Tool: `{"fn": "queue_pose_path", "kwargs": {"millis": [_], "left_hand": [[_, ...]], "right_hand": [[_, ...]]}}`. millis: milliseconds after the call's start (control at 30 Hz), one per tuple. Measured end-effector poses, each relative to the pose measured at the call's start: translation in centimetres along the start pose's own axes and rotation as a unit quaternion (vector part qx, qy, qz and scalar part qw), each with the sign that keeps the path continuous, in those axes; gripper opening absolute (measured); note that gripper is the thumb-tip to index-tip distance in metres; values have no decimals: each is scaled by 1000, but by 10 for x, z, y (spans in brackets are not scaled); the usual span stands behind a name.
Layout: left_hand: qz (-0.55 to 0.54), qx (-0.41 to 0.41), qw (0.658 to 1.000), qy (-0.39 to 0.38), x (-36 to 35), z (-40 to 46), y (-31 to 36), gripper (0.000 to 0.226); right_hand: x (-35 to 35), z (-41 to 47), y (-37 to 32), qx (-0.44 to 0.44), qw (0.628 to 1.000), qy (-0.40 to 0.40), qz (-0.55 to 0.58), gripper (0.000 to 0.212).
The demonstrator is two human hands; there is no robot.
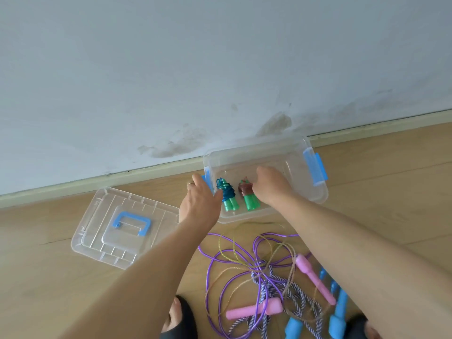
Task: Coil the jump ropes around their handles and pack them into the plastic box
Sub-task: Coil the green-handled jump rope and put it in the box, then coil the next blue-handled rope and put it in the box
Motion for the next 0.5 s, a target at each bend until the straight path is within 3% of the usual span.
{"fn": "queue_pose_path", "kwargs": {"millis": [133,233,300,367,433,500], "left_hand": [[3,-47,994,103,27,-30,10,18],[16,-64,994,88,23,-58,5,11],[50,-89,993,52,12,-75,-4,19],[97,-125,987,-1,-7,-87,-15,33],[105,-116,987,-30,-22,-91,-26,37],[69,-78,994,-18,-26,-92,-34,32]], "right_hand": [[50,-48,5,58,969,224,90,9],[42,-104,4,115,957,246,105,8],[19,-134,6,132,966,200,93,7],[-17,-150,13,119,986,99,61,3],[-59,-160,19,111,993,-31,25,17],[-86,-166,21,116,989,-93,4,31]]}}
Point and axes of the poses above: each hand's wrist, its own z-axis towards the middle knuckle, its own x-axis out of the back of the hand, y = z × x, the point moved 7 cm from there along z, towards the middle knuckle, and after that the axes turned 9 degrees about y, right-handed, at the moved point
